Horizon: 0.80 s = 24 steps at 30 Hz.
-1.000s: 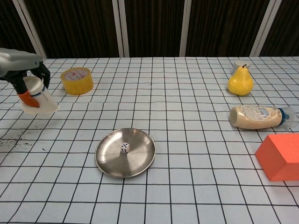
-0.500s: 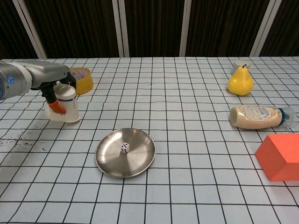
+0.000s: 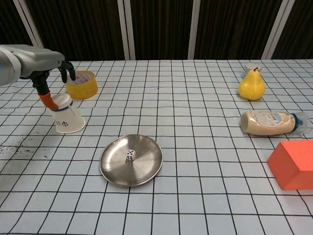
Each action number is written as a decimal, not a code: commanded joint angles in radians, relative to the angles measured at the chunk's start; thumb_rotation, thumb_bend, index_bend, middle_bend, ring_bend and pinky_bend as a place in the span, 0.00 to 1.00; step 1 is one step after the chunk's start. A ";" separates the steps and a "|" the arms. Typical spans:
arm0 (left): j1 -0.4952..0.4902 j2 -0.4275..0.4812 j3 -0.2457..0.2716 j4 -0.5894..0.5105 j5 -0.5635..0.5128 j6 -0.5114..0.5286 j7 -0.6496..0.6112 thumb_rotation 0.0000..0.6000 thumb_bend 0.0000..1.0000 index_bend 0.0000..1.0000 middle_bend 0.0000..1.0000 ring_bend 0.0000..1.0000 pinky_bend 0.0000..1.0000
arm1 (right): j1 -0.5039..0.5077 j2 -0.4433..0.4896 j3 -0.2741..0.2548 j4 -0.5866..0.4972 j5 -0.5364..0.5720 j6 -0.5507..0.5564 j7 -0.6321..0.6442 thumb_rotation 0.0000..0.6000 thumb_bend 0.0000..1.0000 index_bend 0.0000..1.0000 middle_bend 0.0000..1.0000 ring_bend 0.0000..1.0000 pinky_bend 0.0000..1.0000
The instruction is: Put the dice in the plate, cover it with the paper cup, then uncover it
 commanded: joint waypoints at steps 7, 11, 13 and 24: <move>0.011 0.036 -0.018 -0.053 0.041 0.006 -0.029 1.00 0.20 0.21 0.23 0.71 0.84 | 0.003 -0.002 0.003 0.001 0.006 -0.003 -0.004 1.00 0.14 0.21 0.03 0.11 0.00; 0.058 0.139 -0.083 -0.222 0.137 0.026 -0.177 1.00 0.20 0.21 0.26 0.70 0.84 | -0.001 -0.001 0.005 0.004 0.008 0.007 -0.001 1.00 0.14 0.21 0.03 0.10 0.00; 0.088 0.194 -0.104 -0.307 0.194 0.039 -0.243 1.00 0.21 0.22 0.29 0.67 0.82 | -0.003 -0.001 0.006 0.004 0.006 0.011 -0.001 1.00 0.14 0.21 0.03 0.10 0.00; 0.543 0.590 0.199 -0.617 0.894 0.279 -0.471 1.00 0.22 0.35 0.34 0.29 0.46 | -0.011 -0.003 0.001 -0.012 -0.028 0.040 -0.004 1.00 0.14 0.21 0.03 0.10 0.00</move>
